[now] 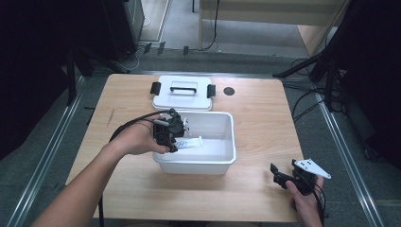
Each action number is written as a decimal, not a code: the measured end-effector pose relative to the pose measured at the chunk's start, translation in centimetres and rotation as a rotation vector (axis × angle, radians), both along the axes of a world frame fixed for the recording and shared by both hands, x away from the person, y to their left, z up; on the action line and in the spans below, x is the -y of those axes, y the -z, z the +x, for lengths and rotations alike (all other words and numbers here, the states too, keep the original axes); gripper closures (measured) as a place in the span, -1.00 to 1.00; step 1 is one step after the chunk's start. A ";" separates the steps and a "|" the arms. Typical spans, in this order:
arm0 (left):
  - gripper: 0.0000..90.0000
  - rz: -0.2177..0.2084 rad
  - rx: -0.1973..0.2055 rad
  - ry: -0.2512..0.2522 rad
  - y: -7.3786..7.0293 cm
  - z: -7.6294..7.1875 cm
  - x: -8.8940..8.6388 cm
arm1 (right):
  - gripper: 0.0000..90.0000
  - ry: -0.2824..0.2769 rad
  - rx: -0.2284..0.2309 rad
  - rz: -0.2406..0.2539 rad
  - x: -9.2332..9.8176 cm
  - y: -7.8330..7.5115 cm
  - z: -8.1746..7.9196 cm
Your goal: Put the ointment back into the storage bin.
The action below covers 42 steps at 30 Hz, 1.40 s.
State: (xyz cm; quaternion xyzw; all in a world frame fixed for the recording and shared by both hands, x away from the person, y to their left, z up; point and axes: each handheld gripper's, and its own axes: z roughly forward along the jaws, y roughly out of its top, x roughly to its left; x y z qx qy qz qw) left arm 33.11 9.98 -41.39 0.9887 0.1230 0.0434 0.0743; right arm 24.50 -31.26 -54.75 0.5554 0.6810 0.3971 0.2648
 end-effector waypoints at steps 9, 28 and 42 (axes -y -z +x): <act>0.59 0.017 -0.038 0.000 1.4 0.0 0.3 | -0.71 0.000 0.001 0.000 0.0 0.0 0.0; 0.59 0.066 -0.092 -0.021 2.7 0.1 1.1 | -0.71 -0.002 0.000 0.001 0.0 0.0 0.0; 0.60 0.049 -0.099 -0.046 2.3 0.1 0.8 | -0.71 -0.002 0.002 0.002 0.0 0.0 0.0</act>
